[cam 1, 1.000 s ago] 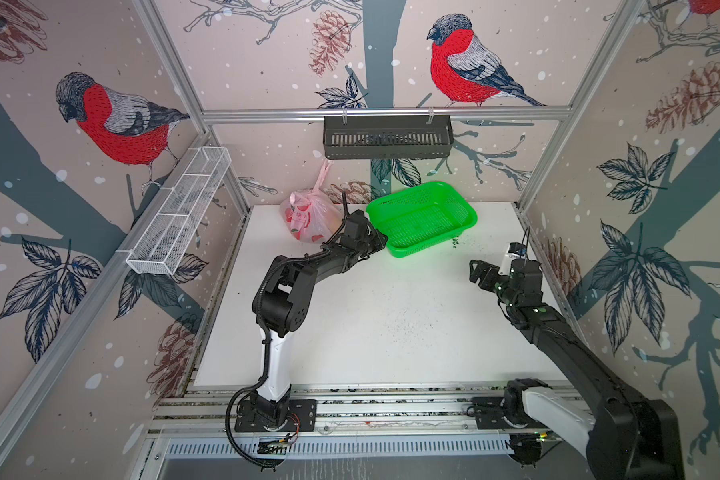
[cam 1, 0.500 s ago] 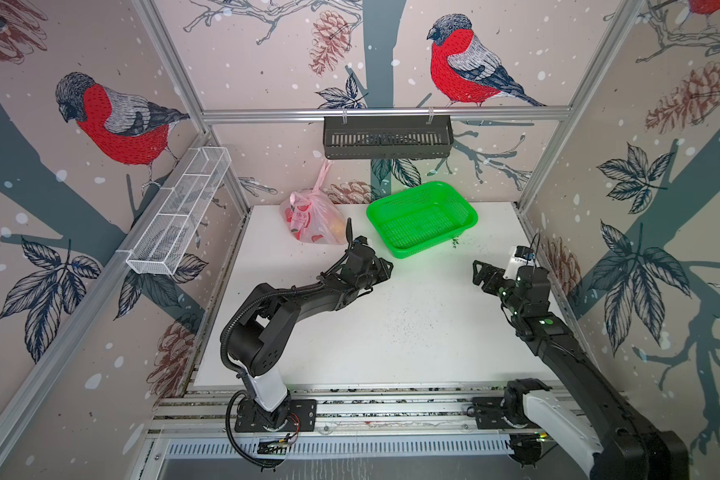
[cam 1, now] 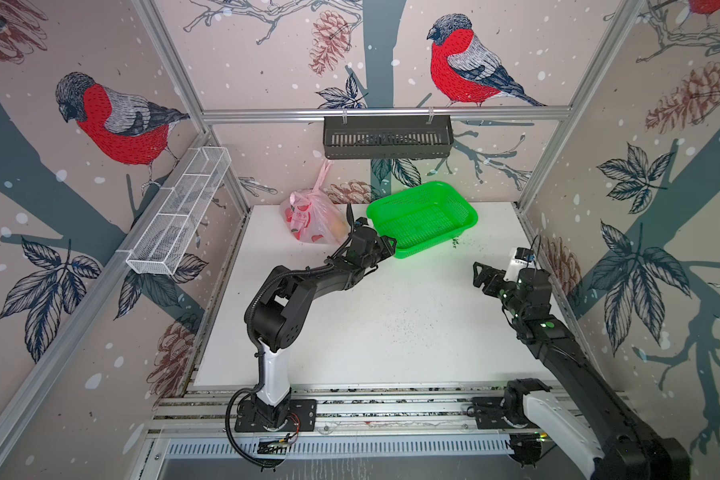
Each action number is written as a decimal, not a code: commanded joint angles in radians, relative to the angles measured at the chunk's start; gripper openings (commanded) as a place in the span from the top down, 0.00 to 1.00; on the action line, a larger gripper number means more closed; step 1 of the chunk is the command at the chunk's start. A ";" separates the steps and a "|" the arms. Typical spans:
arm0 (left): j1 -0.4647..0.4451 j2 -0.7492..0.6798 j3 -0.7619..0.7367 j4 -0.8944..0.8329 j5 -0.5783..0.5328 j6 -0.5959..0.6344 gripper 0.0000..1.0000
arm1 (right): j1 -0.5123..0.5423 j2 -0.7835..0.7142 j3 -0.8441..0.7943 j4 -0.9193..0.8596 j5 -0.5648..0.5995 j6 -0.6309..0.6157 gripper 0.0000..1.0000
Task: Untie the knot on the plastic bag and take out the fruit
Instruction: 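Drag the green basket toward the robot with the left gripper while the right gripper approaches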
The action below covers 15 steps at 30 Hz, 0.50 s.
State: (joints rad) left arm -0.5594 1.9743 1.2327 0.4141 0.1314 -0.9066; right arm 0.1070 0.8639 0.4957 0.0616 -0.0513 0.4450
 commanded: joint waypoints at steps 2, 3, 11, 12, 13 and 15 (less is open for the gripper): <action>0.019 0.067 0.079 0.001 0.035 -0.002 0.58 | -0.003 0.020 0.019 0.031 0.011 -0.009 0.07; 0.021 0.081 0.097 -0.008 0.036 0.000 0.58 | -0.003 0.028 0.023 0.031 0.011 -0.010 0.07; 0.029 0.109 0.133 -0.022 0.033 0.011 0.55 | -0.004 0.075 0.038 0.045 0.002 -0.009 0.07; 0.031 0.117 0.143 -0.027 0.037 0.014 0.55 | -0.004 0.080 0.041 0.045 0.001 -0.009 0.07; 0.033 0.127 0.155 -0.033 0.043 0.015 0.55 | -0.004 0.083 0.043 0.044 0.001 -0.009 0.07; 0.035 0.145 0.176 -0.042 0.046 0.016 0.56 | -0.004 0.087 0.047 0.043 -0.001 -0.009 0.07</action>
State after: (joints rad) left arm -0.5282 2.1033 1.3865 0.3748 0.1619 -0.9070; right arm 0.1028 0.9466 0.5301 0.0761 -0.0509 0.4423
